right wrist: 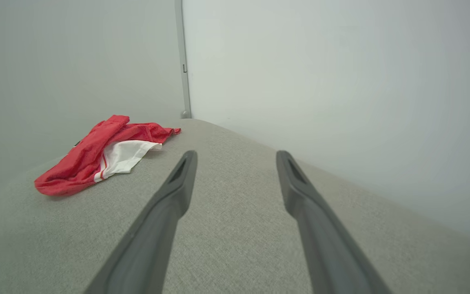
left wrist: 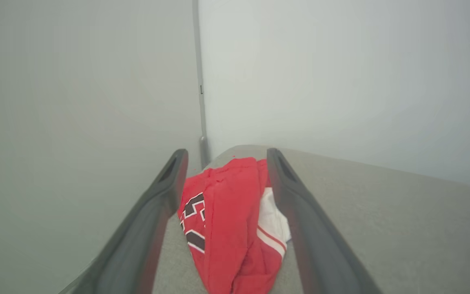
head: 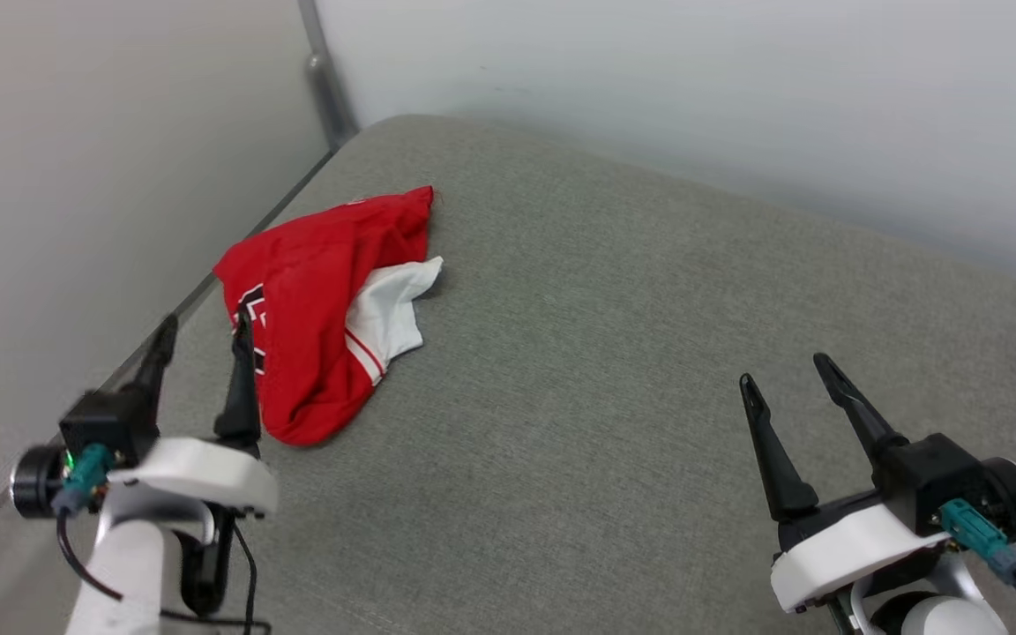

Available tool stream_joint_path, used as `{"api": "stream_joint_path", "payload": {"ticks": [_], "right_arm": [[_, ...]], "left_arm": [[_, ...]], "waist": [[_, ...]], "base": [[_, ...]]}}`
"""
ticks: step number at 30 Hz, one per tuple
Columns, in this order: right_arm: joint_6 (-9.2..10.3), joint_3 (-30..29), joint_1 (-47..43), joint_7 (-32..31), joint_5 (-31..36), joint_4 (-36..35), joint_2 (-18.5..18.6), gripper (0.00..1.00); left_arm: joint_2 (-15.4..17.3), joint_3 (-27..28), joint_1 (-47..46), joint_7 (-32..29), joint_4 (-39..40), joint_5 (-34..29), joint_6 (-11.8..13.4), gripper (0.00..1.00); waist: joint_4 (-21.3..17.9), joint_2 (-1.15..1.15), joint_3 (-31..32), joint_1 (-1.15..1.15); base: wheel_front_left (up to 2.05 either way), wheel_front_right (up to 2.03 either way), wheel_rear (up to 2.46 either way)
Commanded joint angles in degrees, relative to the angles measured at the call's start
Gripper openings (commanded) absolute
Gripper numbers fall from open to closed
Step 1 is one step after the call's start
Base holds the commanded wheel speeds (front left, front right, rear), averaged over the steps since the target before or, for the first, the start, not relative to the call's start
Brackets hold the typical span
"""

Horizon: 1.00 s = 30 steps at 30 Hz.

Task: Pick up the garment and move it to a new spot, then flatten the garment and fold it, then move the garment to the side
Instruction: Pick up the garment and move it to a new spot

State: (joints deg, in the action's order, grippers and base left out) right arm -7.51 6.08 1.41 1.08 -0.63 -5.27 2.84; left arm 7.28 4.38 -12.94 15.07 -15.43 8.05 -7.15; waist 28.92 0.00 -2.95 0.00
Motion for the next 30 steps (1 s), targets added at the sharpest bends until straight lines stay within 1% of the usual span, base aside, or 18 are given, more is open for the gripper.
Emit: {"api": "stream_joint_path", "payload": {"ticks": [1, 4, 6, 10, 13, 18, 21, 25, 30], "right_arm": [[0.04, -0.1, 0.8, -0.2, 0.5, -0.6, 0.1, 1.00], [0.04, 0.0, 1.9, -1.1, 1.5, -1.6, 0.1, 1.00], [0.04, 0.0, 2.6, -1.4, 1.9, -2.1, 0.1, 1.00], [0.03, -0.3, 4.1, -1.1, 2.3, -3.0, 0.1, 1.00], [0.04, -0.4, 5.3, -0.8, 2.5, -3.0, 0.1, 1.00], [0.03, -0.3, 7.1, 0.2, 1.7, -2.3, 0.1, 1.00], [0.04, -0.1, 8.1, 0.8, 1.4, -1.6, 0.1, 1.00], [0.04, -0.4, 9.0, 1.5, 1.1, -0.8, 0.1, 1.00], [0.03, -0.3, 9.9, 1.9, 0.6, 0.0, 0.1, 1.00]], "left_arm": [[0.5, 0.0, -2.4, -0.1, -0.6, 0.3, -0.2, 1.00], [2.4, 0.7, -8.1, -3.1, -3.9, 2.3, -0.2, 1.00], [4.6, 0.9, -11.9, -5.8, -5.8, 3.0, -0.2, 1.00], [8.3, -0.3, -18.2, -13.8, -11.3, 5.2, -0.3, 1.00], [12.0, -2.2, -22.4, -20.5, -16.3, 7.0, -0.3, 1.00], [17.1, -4.3, -26.7, -30.5, -24.7, 9.5, -0.4, 1.00], [19.2, -5.2, -27.9, -35.0, -29.0, 11.3, -0.3, 1.00], [20.5, -4.8, -28.7, -39.7, -34.9, 14.1, -0.3, 1.00], [19.7, -4.5, -27.4, -45.6, -42.4, 15.8, 0.7, 1.00]], "waist": [[-3.4, 0.00, -3.4, 0.00], [-6.6, 0.00, -6.5, 0.00], [-8.8, 0.00, -8.6, 0.00], [-12.2, 0.00, -12.5, 0.00], [-14.5, 0.00, -15.1, 0.00], [-17.6, 0.00, -18.4, 0.00], [-19.0, 0.00, -19.8, 0.00], [-20.1, 0.00, -21.1, 0.00], [-20.9, 0.00, -21.8, 0.00]], "base": [[0.00, 0.00, 0.00], [0.00, 0.00, 0.00], [0.00, 0.00, 0.00], [0.00, 0.00, 0.00], [0.00, 0.00, 0.00], [0.00, 0.00, 0.00], [0.00, 0.00, 0.00], [0.00, 0.00, 0.00], [0.00, 0.00, 0.00]]}}
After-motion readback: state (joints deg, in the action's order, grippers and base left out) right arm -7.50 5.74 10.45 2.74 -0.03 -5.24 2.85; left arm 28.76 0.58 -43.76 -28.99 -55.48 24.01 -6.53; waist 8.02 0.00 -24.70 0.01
